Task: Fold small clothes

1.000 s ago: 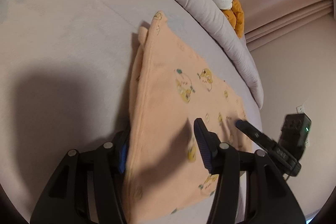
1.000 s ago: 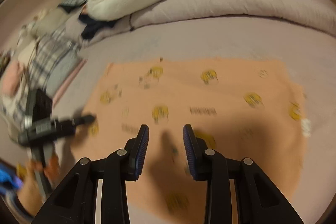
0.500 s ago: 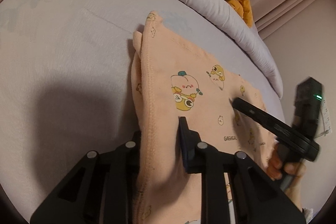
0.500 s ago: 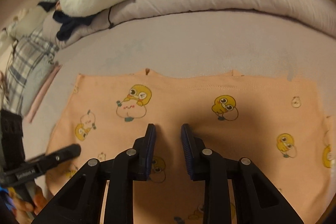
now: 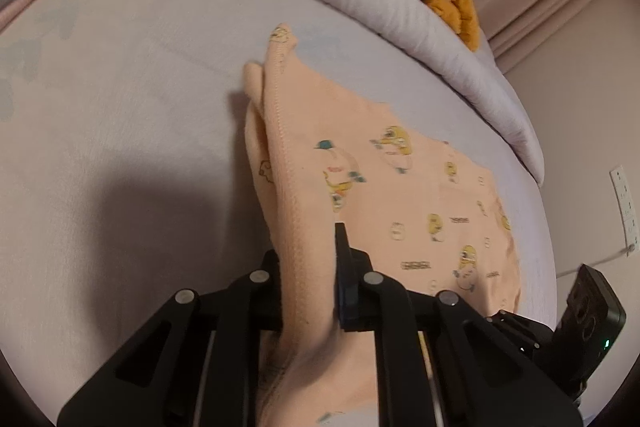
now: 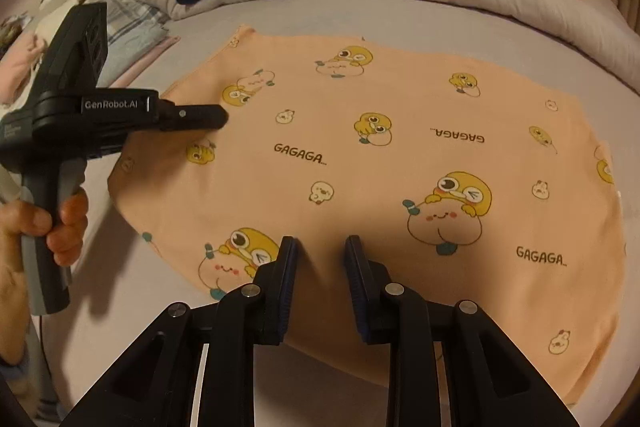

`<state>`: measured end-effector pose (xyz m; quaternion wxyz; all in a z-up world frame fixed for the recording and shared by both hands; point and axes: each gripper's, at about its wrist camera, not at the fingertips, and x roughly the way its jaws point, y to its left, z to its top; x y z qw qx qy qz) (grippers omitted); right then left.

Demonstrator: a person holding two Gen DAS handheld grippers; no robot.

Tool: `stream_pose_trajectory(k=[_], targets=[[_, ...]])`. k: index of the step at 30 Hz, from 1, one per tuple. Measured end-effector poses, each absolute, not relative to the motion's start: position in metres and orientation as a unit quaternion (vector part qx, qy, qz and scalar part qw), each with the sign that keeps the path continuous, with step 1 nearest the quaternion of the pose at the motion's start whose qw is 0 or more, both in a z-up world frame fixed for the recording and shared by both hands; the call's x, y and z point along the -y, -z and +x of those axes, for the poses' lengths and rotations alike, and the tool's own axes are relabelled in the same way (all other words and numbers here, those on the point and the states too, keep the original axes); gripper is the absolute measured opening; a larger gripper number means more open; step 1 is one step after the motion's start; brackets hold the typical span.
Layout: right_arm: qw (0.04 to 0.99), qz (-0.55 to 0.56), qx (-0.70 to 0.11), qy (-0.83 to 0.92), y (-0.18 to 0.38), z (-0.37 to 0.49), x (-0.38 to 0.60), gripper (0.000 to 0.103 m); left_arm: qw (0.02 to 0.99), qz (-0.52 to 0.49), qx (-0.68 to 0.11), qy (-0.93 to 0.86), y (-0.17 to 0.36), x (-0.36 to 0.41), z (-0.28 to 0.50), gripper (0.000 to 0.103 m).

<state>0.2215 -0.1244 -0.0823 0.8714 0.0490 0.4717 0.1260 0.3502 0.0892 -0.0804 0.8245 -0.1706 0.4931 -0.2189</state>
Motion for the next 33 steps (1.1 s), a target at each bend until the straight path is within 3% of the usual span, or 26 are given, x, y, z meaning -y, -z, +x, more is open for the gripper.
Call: stream_pose_trajectory(k=[6,10,13,16,22,30,32,33], targets=[[0.852,0.246,-0.429,-0.170,0.075,0.218,0.186,0.029,0.841,-0.121,-0.460,0.257,0.043,-0.050,0.333,0.013],[0.818,0.386,-0.385,-0.186,0.088,0.230,0.231,0.045,0.843,-0.057,-0.454,0.283,0.035,-0.004,0.321,0.013],[0.785,0.453,-0.369,-0.209,0.096,0.242,0.243,0.048,0.835,0.005,-0.452,0.314,0.038,0.035,0.309,0.015],[0.782,0.471,-0.352,-0.208,0.092,0.250,0.254,0.058,0.811,0.022,-0.467,0.352,0.048,0.061,0.300,0.024],[0.790,0.454,-0.372,-0.178,0.093,0.243,0.258,0.065,0.780,0.014,-0.478,0.403,0.059,0.075,0.290,0.027],[0.806,0.404,-0.405,-0.152,0.096,0.255,0.249,0.065,0.786,-0.034,-0.473,0.397,0.057,0.029,0.282,0.027],[0.820,0.371,-0.417,-0.131,0.093,0.258,0.242,0.054,0.792,-0.040,-0.472,0.386,0.057,0.015,0.278,0.027],[0.825,0.354,-0.424,-0.119,0.093,0.261,0.238,0.043,0.797,-0.042,-0.470,0.378,0.058,0.007,0.276,0.027]])
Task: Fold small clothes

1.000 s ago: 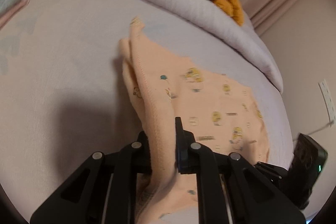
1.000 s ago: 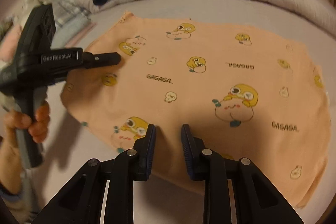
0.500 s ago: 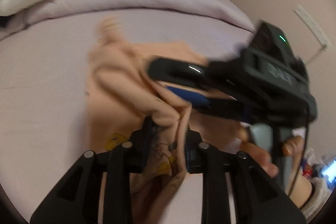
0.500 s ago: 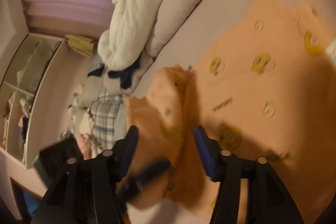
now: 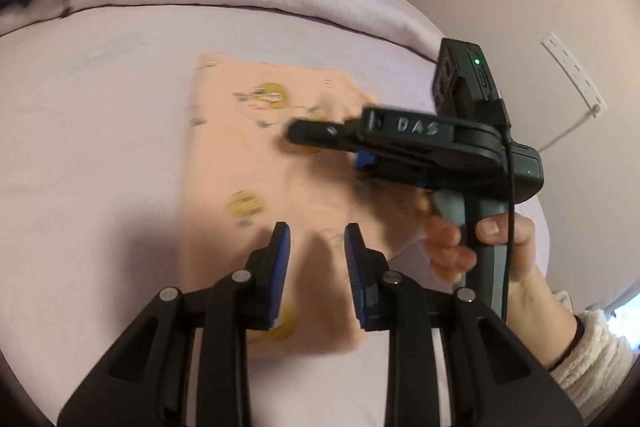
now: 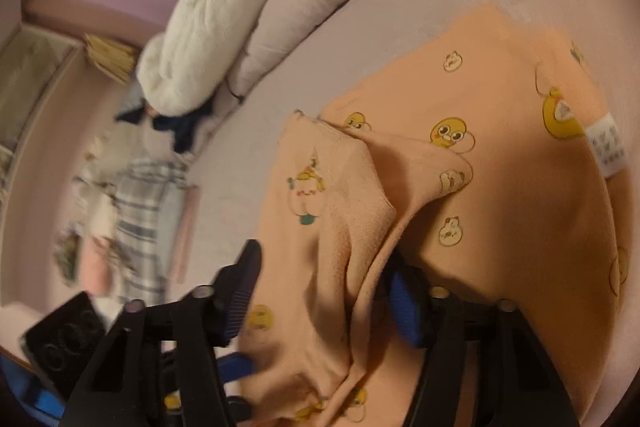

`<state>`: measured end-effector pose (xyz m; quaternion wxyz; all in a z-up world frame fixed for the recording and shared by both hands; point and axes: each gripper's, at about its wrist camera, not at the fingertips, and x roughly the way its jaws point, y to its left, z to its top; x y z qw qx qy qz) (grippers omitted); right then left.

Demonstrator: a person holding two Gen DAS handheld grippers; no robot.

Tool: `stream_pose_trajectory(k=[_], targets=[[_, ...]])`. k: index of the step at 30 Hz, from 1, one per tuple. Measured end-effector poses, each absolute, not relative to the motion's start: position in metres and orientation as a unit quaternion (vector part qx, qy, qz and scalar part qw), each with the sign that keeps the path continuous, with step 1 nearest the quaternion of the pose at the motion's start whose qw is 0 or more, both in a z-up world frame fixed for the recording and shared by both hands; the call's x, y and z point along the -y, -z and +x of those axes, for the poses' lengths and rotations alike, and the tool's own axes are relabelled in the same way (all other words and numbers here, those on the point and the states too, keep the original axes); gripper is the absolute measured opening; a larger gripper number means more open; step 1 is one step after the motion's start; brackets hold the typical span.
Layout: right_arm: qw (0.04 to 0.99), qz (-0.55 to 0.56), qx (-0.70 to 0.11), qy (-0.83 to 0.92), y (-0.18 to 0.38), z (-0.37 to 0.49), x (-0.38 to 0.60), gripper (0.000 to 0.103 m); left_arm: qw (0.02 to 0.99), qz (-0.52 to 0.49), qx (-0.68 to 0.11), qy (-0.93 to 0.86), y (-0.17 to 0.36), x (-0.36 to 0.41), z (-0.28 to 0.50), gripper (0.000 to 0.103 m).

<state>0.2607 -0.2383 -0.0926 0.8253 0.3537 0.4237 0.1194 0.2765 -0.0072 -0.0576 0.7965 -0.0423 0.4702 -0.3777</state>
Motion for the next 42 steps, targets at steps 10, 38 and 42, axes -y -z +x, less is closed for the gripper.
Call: stream_pose_trajectory(k=[10,38,42], targets=[[0.886,0.220,-0.403,-0.073,0.040,0.263,0.236,0.011,0.809,-0.072,-0.471,0.344,0.061,-0.034,0.277,0.027],[0.920,0.143,-0.361,-0.059,0.045,0.200,0.291,0.024,0.802,-0.016,-0.441,0.402,0.066,0.075,0.285,0.027],[0.917,0.098,-0.377,-0.088,0.060,0.184,0.265,0.024,0.803,0.023,-0.446,0.394,0.081,0.084,0.281,0.027]])
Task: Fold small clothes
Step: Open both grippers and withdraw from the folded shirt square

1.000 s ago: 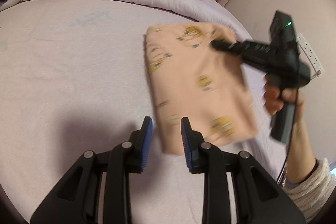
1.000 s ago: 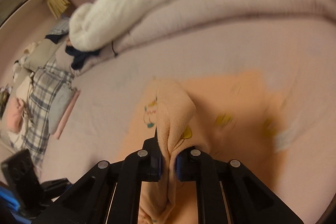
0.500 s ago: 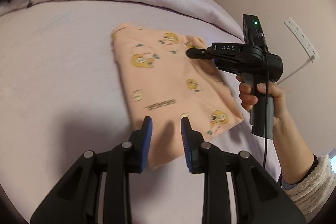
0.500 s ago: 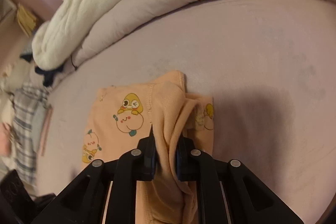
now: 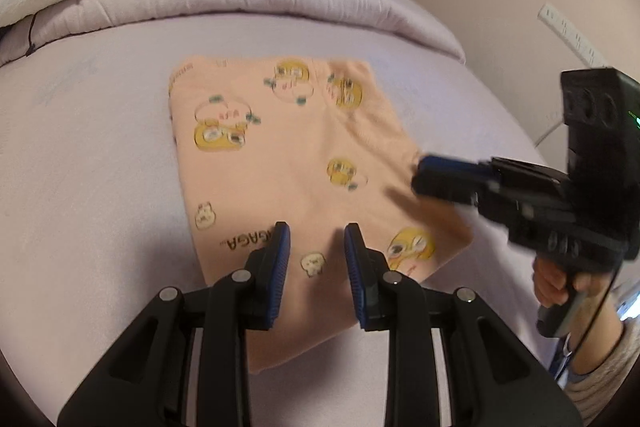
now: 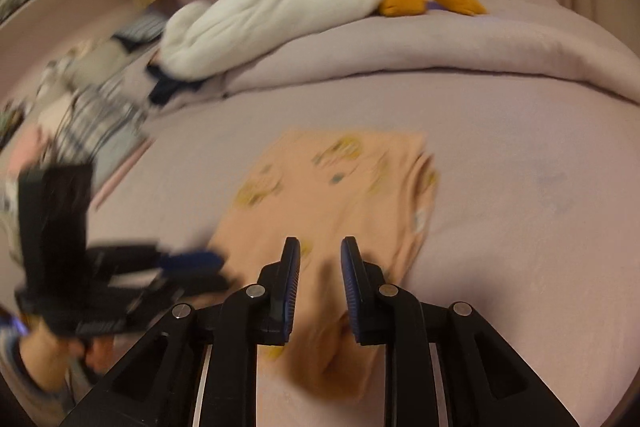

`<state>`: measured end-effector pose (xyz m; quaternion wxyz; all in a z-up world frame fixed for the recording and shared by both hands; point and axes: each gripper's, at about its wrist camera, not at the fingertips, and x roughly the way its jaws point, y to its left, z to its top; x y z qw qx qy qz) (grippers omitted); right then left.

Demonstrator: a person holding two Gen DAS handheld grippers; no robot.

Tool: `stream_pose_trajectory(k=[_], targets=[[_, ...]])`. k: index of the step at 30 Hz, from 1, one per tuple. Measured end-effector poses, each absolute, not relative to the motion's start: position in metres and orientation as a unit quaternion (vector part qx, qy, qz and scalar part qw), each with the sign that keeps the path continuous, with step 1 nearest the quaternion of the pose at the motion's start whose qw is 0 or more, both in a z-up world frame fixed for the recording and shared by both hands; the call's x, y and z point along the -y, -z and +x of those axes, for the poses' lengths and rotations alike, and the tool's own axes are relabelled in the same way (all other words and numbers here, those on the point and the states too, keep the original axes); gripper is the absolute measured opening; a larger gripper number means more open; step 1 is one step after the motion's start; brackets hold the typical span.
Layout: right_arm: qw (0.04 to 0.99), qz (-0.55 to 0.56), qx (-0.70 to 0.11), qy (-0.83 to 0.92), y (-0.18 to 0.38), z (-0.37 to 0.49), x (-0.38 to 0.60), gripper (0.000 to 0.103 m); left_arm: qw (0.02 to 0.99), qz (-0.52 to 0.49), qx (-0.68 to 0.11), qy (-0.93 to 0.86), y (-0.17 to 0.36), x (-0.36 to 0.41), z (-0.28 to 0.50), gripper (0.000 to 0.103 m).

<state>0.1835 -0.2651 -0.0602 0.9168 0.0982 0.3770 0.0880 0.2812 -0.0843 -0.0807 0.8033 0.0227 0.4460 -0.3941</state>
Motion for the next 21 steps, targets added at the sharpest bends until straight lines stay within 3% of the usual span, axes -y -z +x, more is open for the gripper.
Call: stream_pose_trajectory(k=[6,21], targets=[[0.905,0.065,-0.416,-0.057,0.100,0.180,0.263,0.023,0.794,0.036,-0.462,0.393,0.099,0.078,0.278,0.027],[0.896,0.120,-0.421,-0.071,0.107,0.151,0.272,0.023,0.790,0.006,-0.472,0.392,0.101,0.035,0.253,0.027]])
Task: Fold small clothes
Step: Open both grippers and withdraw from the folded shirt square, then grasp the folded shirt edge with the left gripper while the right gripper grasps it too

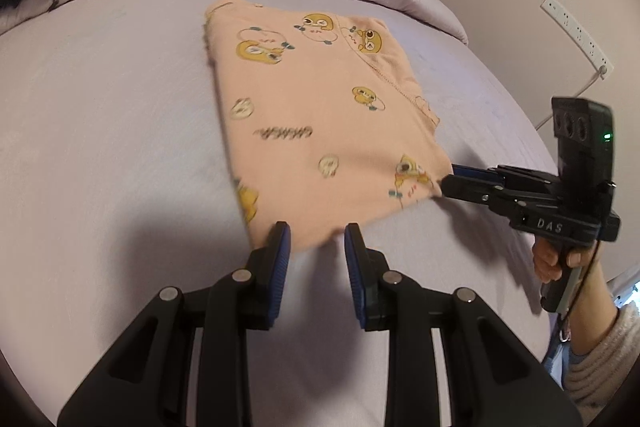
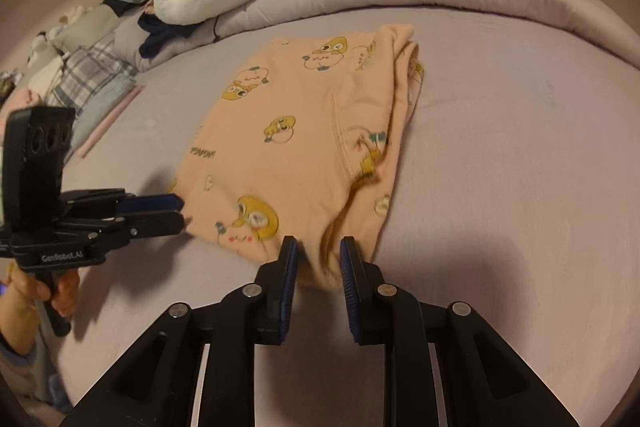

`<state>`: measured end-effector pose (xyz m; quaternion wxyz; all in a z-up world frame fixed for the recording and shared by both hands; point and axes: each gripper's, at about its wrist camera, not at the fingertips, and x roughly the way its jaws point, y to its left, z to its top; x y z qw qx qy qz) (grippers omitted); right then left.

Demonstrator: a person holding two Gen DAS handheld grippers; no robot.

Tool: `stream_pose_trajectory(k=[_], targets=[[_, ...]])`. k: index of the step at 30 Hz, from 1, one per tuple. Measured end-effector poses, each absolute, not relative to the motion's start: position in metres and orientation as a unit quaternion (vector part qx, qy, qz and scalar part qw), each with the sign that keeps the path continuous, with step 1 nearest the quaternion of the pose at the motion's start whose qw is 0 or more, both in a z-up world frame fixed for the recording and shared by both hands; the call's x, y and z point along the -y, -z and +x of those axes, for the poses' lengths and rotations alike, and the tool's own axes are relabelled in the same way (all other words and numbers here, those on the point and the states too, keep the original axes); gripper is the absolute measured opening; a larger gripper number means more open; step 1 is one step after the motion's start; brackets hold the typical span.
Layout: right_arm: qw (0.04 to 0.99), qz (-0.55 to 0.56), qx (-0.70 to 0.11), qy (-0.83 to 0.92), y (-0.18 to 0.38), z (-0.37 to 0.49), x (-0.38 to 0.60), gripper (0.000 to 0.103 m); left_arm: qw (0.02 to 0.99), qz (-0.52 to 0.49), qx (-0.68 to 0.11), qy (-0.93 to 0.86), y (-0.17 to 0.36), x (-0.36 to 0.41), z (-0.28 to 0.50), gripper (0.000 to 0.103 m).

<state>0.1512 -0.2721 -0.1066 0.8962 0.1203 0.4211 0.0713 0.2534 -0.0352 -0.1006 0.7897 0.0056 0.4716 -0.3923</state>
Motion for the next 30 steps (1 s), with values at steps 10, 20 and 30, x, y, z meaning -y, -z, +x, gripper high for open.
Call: stream_pose_trajectory(k=[10,20,30], targets=[[0.852,0.345,-0.380,-0.105,0.121,0.135,0.335,0.062,0.785,-0.110,-0.487,0.366,0.104,0.000,0.283,0.050],[0.820,0.417,-0.377,-0.109,0.129,0.187,0.332,0.066,0.755,-0.180,-0.505,0.378,0.108,0.033,0.323,0.055],[0.815,0.414,-0.386,-0.125,0.132,0.214,0.335,0.066,0.743,-0.185,-0.509,0.392,0.117,0.039,0.342,0.055]])
